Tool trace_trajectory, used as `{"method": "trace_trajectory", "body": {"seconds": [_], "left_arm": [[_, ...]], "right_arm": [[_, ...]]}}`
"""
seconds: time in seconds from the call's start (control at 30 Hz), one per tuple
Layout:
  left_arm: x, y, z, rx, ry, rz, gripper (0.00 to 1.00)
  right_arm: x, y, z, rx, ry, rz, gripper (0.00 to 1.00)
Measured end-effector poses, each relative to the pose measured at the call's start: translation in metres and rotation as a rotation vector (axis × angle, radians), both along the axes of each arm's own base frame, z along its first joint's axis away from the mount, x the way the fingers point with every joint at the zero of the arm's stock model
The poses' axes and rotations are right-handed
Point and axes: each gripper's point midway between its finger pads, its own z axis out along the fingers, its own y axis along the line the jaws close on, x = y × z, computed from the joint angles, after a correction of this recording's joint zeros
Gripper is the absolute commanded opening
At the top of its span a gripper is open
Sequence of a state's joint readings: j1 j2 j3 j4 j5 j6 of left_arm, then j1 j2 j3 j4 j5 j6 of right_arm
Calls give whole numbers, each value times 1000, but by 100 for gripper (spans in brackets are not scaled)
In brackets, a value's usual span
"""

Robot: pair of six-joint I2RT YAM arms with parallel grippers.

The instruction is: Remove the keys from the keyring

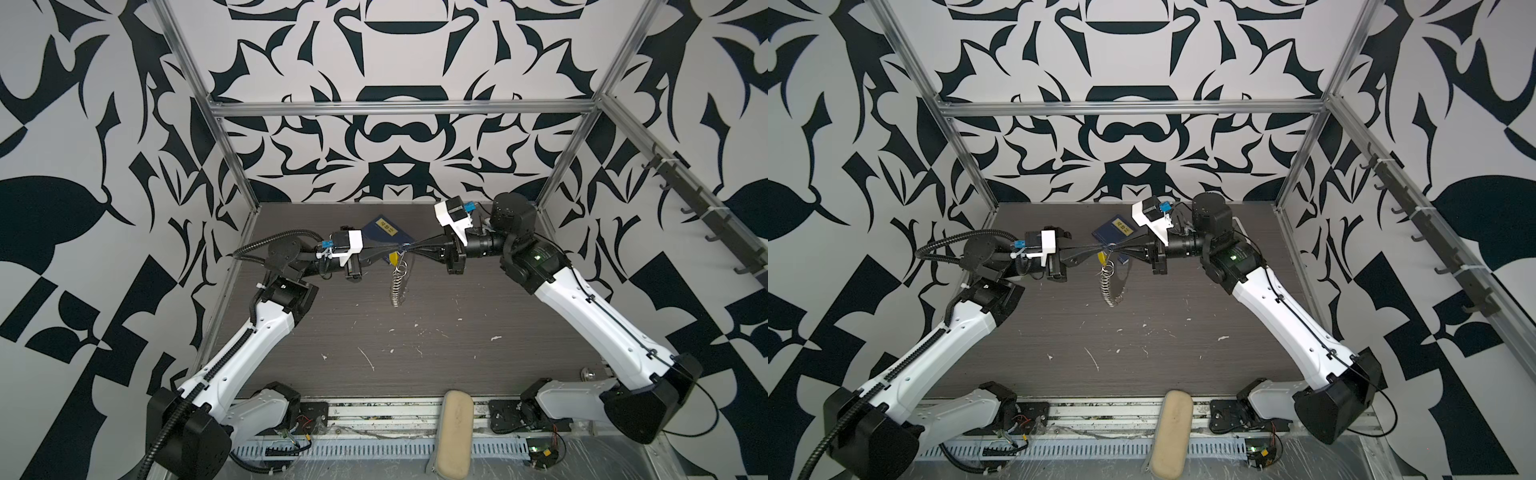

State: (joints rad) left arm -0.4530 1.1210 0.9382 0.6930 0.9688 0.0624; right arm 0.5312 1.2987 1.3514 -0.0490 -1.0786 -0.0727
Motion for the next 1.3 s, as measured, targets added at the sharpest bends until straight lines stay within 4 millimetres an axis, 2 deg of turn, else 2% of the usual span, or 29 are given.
{"method": "trace_trajectory", "body": {"seconds": [0.33, 0.73, 1.1, 1.3], "left_arm": [[0, 3, 12, -43, -41, 21, 0], [4, 5, 20, -109, -111, 48, 0], [26, 6, 14, -199, -172, 122, 0], [43, -3, 5, -237, -239, 211, 0]], "right_arm": [[1, 2, 19, 100, 70, 37, 0], [8, 5, 30, 196, 108, 65, 0], [34, 7, 22, 354, 165, -12, 0], [54, 2, 12, 432, 216, -130, 0]]}}
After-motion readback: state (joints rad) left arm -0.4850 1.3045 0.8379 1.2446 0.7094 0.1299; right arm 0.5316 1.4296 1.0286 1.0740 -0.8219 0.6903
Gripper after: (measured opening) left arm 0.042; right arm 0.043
